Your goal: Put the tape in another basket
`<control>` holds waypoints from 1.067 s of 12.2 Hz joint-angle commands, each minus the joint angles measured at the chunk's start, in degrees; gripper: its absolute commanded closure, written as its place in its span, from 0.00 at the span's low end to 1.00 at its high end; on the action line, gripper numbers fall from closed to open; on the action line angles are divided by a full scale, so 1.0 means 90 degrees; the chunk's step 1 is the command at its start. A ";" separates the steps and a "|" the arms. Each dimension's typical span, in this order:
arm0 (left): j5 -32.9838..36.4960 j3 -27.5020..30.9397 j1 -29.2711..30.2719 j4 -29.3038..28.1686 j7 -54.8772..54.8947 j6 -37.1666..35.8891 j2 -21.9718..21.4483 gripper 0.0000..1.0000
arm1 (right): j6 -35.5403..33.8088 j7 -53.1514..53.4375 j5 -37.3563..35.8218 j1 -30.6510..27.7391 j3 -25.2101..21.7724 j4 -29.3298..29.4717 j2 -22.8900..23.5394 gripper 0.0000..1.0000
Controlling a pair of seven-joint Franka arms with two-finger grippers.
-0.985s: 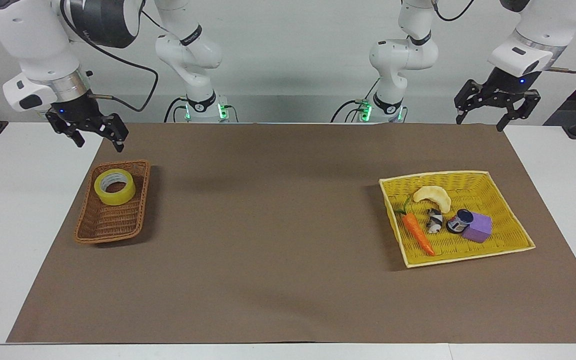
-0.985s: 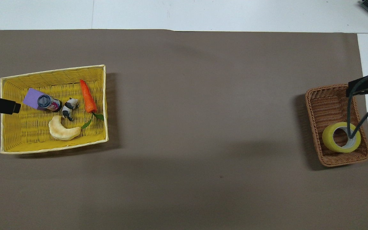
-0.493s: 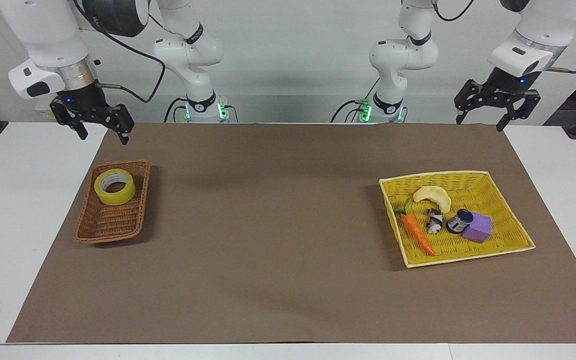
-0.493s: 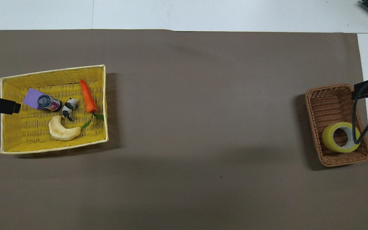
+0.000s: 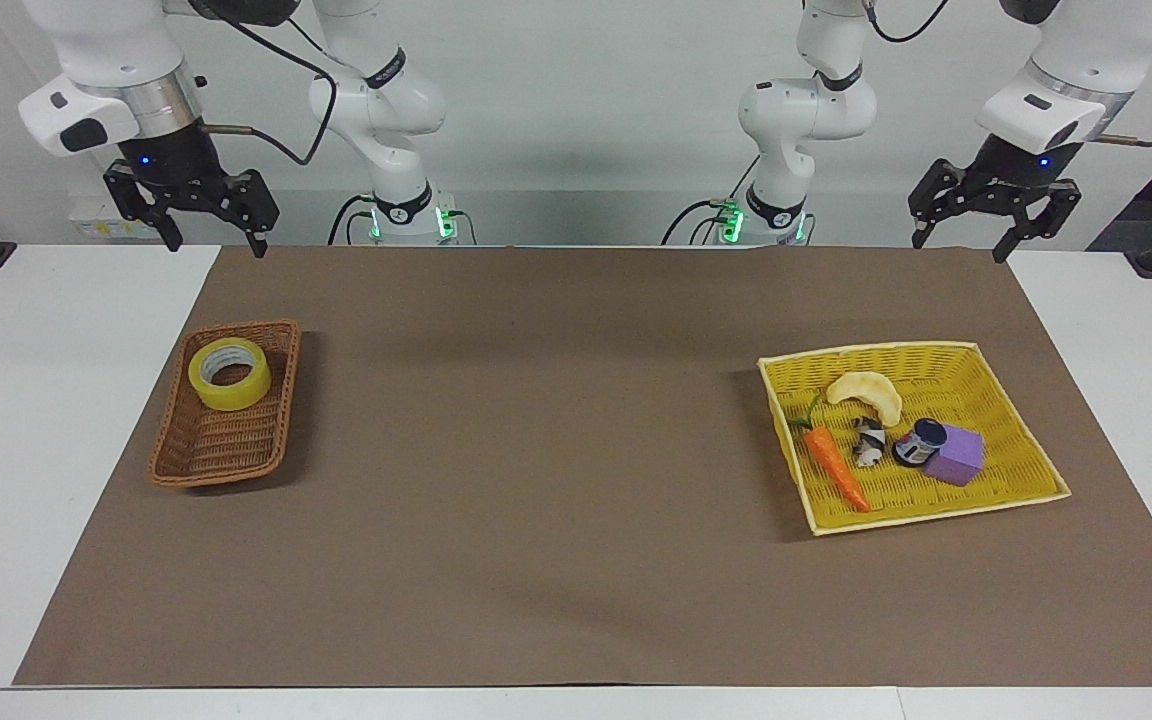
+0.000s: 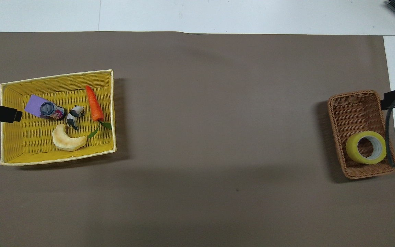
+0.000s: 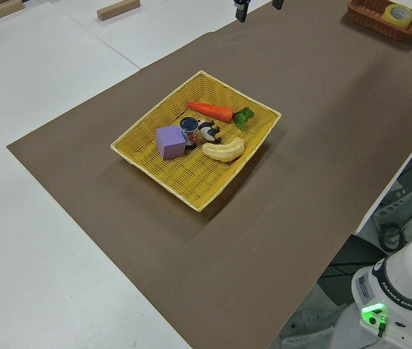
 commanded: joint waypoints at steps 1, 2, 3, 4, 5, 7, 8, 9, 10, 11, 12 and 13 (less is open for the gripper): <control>0.0092 -0.0014 0.0020 0.0083 -0.0010 -0.0120 -0.0012 0.00 | -0.0070 -0.0058 0.0180 -0.0164 0.0097 0.0022 -0.0068 0.00; 0.0092 -0.0014 0.0020 0.0083 0.0000 -0.0120 -0.0012 0.00 | -0.0070 -0.0058 0.0180 -0.0183 0.0087 0.0012 -0.0097 0.00; 0.0092 -0.0014 0.0020 0.0083 -0.0010 -0.0120 -0.0012 0.00 | -0.0070 -0.0077 0.0190 -0.0183 0.0097 0.0012 -0.0098 0.00; 0.0092 -0.0014 0.0020 0.0083 -0.0010 -0.0120 -0.0012 0.00 | -0.0089 -0.0078 0.0209 -0.0154 0.0135 0.0021 -0.0078 0.00; 0.0092 -0.0014 0.0020 0.0083 -0.0010 -0.0120 -0.0012 0.00 | -0.0205 -0.0039 0.0471 -0.0164 0.0126 0.0002 -0.0107 0.00; 0.0092 -0.0014 0.0020 0.0083 -0.0010 -0.0120 -0.0012 0.00 | -0.0557 -0.0048 0.0609 -0.0173 0.0116 -0.0008 -0.0156 0.00; 0.0092 -0.0014 0.0020 0.0083 -0.0010 -0.0120 -0.0012 0.00 | -0.0577 -0.0058 0.0620 -0.0164 0.0116 -0.0008 -0.0166 0.00; 0.0092 -0.0014 0.0020 0.0083 -0.0010 -0.0120 -0.0012 0.00 | -0.0520 -0.0048 0.0620 -0.0164 0.0107 -0.0037 -0.0185 0.00; 0.0092 -0.0014 0.0020 0.0083 -0.0010 -0.0120 -0.0012 0.00 | -0.0509 -0.0039 0.0610 -0.0202 0.0097 -0.0047 -0.0186 0.00; 0.0092 -0.0014 0.0020 0.0083 -0.0010 -0.0120 -0.0012 0.00 | -0.0509 -0.0039 0.0610 -0.0232 0.0097 -0.0047 -0.0186 0.00; 0.0092 -0.0014 0.0020 0.0083 -0.0010 -0.0120 -0.0012 0.00 | -0.0509 -0.0039 0.0610 -0.0232 0.0087 -0.0047 -0.0186 0.00; 0.0092 -0.0014 0.0020 0.0083 0.0000 -0.0120 -0.0012 0.00 | -0.0509 -0.0058 0.0552 -0.0242 0.0087 -0.0047 -0.0186 0.00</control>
